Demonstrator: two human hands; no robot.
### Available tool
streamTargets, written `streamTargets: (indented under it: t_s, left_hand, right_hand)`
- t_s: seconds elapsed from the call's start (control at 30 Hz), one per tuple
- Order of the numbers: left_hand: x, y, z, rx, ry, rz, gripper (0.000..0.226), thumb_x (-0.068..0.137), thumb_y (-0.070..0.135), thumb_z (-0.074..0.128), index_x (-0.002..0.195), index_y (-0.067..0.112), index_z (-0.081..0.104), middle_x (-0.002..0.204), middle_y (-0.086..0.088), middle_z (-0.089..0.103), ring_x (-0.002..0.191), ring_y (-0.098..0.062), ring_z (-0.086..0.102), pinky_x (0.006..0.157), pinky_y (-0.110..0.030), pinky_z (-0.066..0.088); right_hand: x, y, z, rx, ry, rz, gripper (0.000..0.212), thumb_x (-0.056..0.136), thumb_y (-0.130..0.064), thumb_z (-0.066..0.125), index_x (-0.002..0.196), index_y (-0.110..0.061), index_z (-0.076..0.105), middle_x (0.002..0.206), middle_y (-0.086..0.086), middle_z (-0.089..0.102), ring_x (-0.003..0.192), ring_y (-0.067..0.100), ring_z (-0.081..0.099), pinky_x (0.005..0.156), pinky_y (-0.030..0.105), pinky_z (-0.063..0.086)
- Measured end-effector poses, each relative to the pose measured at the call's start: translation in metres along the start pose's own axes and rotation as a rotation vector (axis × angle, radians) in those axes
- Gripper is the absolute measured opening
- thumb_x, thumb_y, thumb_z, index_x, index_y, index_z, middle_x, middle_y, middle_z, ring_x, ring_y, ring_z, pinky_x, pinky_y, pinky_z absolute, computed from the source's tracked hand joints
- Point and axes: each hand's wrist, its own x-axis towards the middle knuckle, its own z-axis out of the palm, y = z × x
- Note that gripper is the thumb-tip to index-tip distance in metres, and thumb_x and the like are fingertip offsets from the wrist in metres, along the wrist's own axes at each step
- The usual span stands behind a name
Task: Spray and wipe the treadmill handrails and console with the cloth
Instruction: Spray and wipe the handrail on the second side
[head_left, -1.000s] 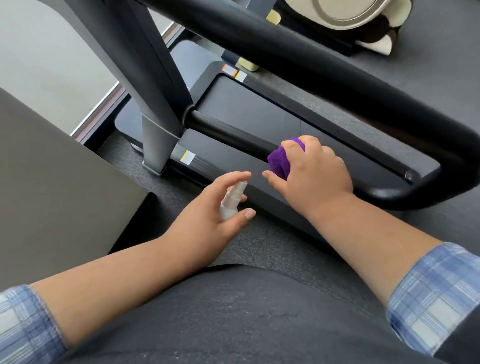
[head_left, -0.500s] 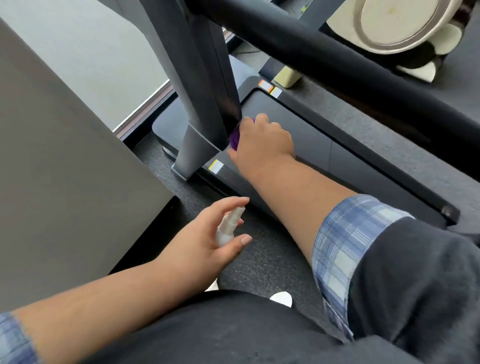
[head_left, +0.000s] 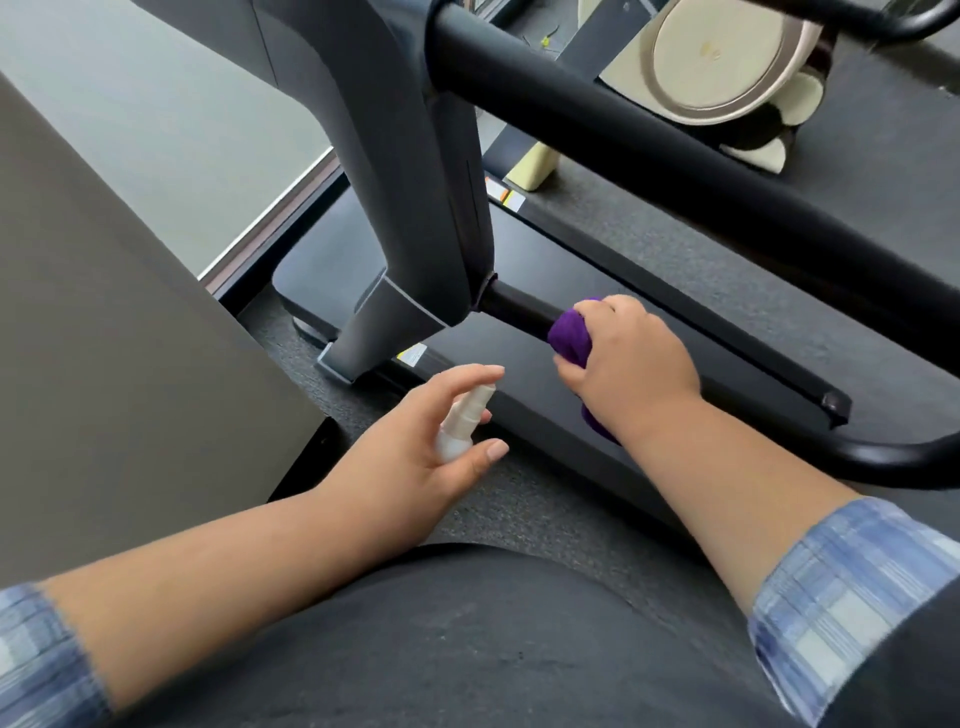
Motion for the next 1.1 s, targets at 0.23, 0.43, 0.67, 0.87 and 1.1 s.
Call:
streamTargets:
  t_s: [0.23, 0.43, 0.67, 0.87, 1.1]
  left_hand:
    - [-0.006, -0.017, -0.024, -0.01, 0.032, -0.042, 0.052, 0.08, 0.063, 0.061, 0.127, 0.069, 0.039, 0.117, 0.036, 0.053, 0.115, 0.005, 0.058, 0.082, -0.006, 0.044]
    - [0.01, -0.004, -0.024, 0.002, -0.002, 0.011, 0.051, 0.083, 0.055, 0.065, 0.124, 0.071, 0.039, 0.117, 0.04, 0.052, 0.111, 0.008, 0.058, 0.081, 0.0, 0.039]
    - [0.041, 0.018, 0.005, 0.012, -0.177, 0.131, 0.055, 0.09, 0.042, 0.068, 0.126, 0.071, 0.037, 0.118, 0.034, 0.053, 0.112, 0.006, 0.057, 0.083, -0.003, 0.039]
    - [0.056, 0.033, 0.034, 0.023, -0.26, 0.19, 0.055, 0.075, 0.064, 0.059, 0.127, 0.068, 0.04, 0.111, 0.037, 0.057, 0.106, 0.008, 0.06, 0.082, -0.022, 0.044]
    - [0.066, 0.046, 0.063, 0.058, -0.345, 0.288, 0.057, 0.075, 0.062, 0.06, 0.129, 0.065, 0.041, 0.112, 0.039, 0.058, 0.104, 0.013, 0.059, 0.079, -0.019, 0.044]
  right_hand:
    - [0.053, -0.077, 0.009, 0.012, -0.004, -0.056, 0.045, 0.087, -0.054, 0.062, 0.118, -0.022, 0.056, 0.112, 0.003, 0.053, 0.099, 0.029, 0.058, 0.074, 0.037, 0.044]
    - [0.048, -0.064, 0.003, 0.025, -0.054, -0.085, 0.043, 0.09, -0.049, 0.06, 0.125, -0.025, 0.054, 0.111, 0.004, 0.052, 0.099, 0.029, 0.057, 0.076, 0.039, 0.051]
    - [-0.004, 0.006, -0.005, 0.038, -0.036, 0.038, 0.05, 0.085, -0.046, 0.067, 0.13, -0.031, 0.053, 0.117, 0.0, 0.055, 0.1, 0.026, 0.057, 0.076, 0.038, 0.05]
    - [-0.071, 0.078, -0.017, 0.002, 0.0, 0.238, 0.054, 0.082, -0.04, 0.071, 0.131, -0.027, 0.056, 0.127, 0.001, 0.056, 0.105, 0.027, 0.056, 0.079, 0.036, 0.046]
    - [-0.108, 0.115, -0.044, -0.234, -0.047, 0.371, 0.02, 0.084, -0.024, 0.068, 0.102, -0.023, 0.06, 0.098, 0.0, 0.055, 0.09, 0.024, 0.054, 0.076, 0.031, 0.033]
